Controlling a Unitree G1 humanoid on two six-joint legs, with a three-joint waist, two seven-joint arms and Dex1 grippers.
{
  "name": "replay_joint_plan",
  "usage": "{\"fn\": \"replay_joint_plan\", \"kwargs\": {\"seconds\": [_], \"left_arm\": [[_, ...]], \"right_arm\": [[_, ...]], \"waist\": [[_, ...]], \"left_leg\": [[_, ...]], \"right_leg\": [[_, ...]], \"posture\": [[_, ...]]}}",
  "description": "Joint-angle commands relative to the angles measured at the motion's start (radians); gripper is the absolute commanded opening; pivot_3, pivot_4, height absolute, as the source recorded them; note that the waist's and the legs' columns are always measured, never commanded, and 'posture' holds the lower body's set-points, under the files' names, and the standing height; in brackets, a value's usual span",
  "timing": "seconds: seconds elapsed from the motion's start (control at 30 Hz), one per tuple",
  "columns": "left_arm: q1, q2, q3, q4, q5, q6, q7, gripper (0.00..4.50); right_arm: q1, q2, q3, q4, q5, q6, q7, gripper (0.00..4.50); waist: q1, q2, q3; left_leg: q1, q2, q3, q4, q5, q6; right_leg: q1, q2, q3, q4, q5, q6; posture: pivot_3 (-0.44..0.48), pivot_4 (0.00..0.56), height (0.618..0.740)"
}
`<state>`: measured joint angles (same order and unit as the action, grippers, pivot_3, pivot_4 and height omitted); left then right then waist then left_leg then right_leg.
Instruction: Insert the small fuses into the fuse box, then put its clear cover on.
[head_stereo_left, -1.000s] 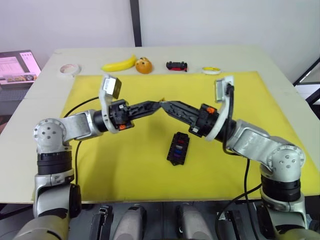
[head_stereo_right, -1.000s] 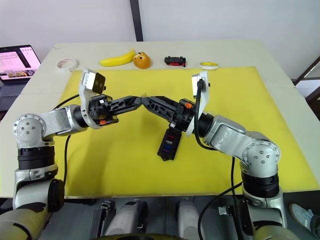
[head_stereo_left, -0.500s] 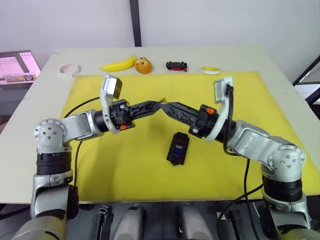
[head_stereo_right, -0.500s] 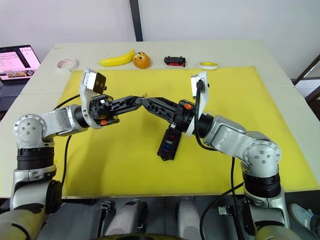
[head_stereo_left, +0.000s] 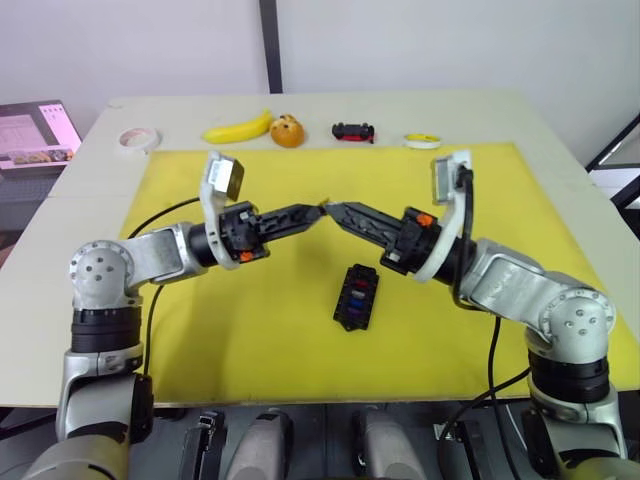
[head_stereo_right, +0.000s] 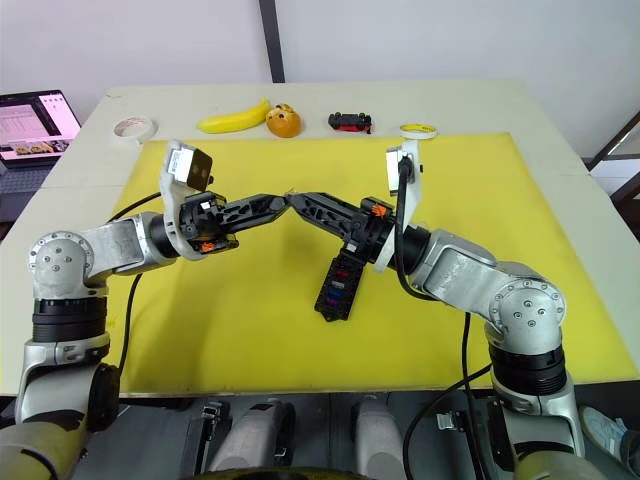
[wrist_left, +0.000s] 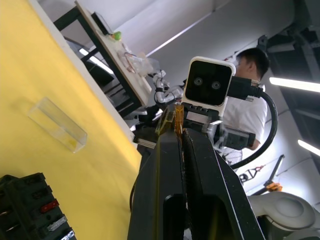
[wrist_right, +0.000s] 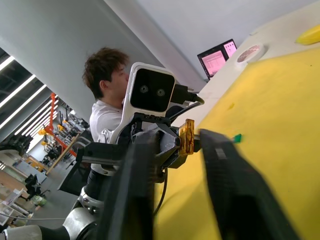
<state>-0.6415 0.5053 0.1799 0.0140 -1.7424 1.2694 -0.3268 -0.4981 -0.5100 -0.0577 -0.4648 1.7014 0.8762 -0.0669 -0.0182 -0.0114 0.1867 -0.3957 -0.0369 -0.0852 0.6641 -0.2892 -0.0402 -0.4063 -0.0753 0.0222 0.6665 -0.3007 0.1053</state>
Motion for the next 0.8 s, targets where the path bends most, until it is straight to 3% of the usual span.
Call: {"fn": "replay_joint_plan", "kwargs": {"seconds": [0.03,0.43,0.53,0.57,0.8], "left_arm": [[-0.007,0.013,0.008,-0.036,-0.029,-0.019,-0.008,0.0],[0.0,0.019,-0.002,-0.043,-0.038,-0.03,-0.007,0.0],[0.001,0.019,-0.003,-0.043,-0.038,-0.031,-0.007,0.0],[0.001,0.02,-0.003,-0.043,-0.038,-0.032,-0.007,0.0],[0.005,0.02,-0.005,-0.046,-0.03,-0.034,-0.012,0.0]], "right_arm": [[-0.008,-0.006,-0.006,-0.015,0.008,-0.018,0.002,1.27],[-0.009,-0.007,-0.006,-0.013,0.019,-0.022,-0.002,1.27],[-0.011,-0.007,-0.008,-0.01,0.024,-0.025,-0.002,0.48],[-0.012,-0.007,-0.008,-0.009,0.027,-0.026,-0.002,0.03],[-0.014,-0.009,-0.006,-0.013,0.053,-0.03,-0.004,0.03]], "waist": [[0.0,0.0,0.0],[0.0,0.0,0.0],[0.0,0.0,0.0],[0.0,0.0,0.0],[0.0,0.0,0.0]], "left_leg": [[0.0,0.0,0.0,0.0,0.0,0.0],[0.0,0.0,0.0,0.0,0.0,0.0],[0.0,0.0,0.0,0.0,0.0,0.0],[0.0,0.0,0.0,0.0,0.0,0.0],[0.0,0.0,0.0,0.0,0.0,0.0]], "right_leg": [[0.0,0.0,0.0,0.0,0.0,0.0],[0.0,0.0,0.0,0.0,0.0,0.0],[0.0,0.0,0.0,0.0,0.0,0.0],[0.0,0.0,0.0,0.0,0.0,0.0],[0.0,0.0,0.0,0.0,0.0,0.0]], "posture": [[0.0,0.15,0.74],[0.0,0.15,0.74],[0.0,0.15,0.74],[0.0,0.15,0.74],[0.0,0.15,0.74]]}}
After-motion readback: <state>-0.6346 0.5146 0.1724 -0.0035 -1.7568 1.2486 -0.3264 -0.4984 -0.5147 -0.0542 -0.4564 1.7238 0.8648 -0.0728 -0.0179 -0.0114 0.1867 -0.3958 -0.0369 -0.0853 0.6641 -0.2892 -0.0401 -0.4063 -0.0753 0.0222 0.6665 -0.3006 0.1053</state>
